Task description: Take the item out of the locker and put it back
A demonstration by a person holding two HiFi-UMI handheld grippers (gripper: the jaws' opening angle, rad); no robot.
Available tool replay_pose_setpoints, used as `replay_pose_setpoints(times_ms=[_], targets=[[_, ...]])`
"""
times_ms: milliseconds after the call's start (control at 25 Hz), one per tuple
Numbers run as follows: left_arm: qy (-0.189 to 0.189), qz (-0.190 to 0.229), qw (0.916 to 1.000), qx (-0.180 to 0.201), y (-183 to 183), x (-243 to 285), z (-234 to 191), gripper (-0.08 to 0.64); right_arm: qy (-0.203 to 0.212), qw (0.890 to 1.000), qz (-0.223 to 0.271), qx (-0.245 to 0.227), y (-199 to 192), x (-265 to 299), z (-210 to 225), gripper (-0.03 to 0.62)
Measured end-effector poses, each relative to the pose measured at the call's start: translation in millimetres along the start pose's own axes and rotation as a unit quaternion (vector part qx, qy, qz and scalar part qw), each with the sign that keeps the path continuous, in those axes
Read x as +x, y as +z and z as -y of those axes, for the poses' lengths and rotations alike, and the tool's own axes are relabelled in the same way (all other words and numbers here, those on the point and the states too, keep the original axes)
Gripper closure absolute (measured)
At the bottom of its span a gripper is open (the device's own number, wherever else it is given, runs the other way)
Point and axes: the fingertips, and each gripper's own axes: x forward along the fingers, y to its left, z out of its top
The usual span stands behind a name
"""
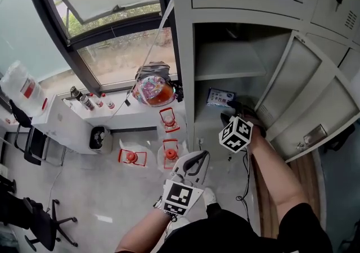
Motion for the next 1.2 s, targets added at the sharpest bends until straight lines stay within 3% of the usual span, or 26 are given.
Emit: replay_pose_setpoints(times_ms=[440, 720, 1200], targets=[[-0.001, -0.013, 0.9998, -0.016, -10.4, 20.0, -16.9, 0.545, 0.014, 0.997, -0.050, -0.050, -16.7, 30.6, 2.8, 0.337], [0.013, -0.014, 0.9989, -0.043, -17.5, 22.4, -36.8, 0.545, 0.016, 0.996, -0.053, -0.068, -19.4, 39.0, 8.5, 0.341], [0.022, -0.010, 0.9983, -0.052, -13.4, 27.6, -48.8, 0.545, 0.043, 0.995, -0.056, -0.067, -21.6, 53.8, 3.3, 0.483]])
